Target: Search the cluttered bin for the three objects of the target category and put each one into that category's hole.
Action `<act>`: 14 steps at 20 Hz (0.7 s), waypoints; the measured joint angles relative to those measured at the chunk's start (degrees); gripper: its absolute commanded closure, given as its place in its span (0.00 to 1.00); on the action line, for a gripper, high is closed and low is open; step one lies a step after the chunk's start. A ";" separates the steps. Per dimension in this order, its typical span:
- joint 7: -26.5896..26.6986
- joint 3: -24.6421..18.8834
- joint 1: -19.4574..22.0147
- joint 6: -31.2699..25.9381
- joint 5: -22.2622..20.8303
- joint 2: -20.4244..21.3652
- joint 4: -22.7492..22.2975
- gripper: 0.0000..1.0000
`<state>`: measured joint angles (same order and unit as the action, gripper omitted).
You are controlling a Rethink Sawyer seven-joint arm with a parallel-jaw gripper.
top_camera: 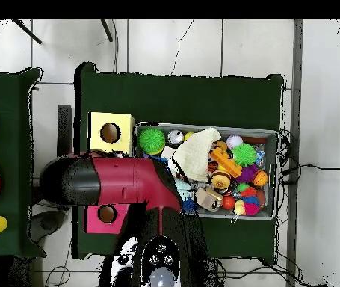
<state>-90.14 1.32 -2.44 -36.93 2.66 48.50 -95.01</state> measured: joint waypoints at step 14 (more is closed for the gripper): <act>0.00 -0.26 4.82 -3.61 0.00 -2.86 5.21 0.00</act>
<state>-90.14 1.06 2.39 -40.54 2.66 45.64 -89.80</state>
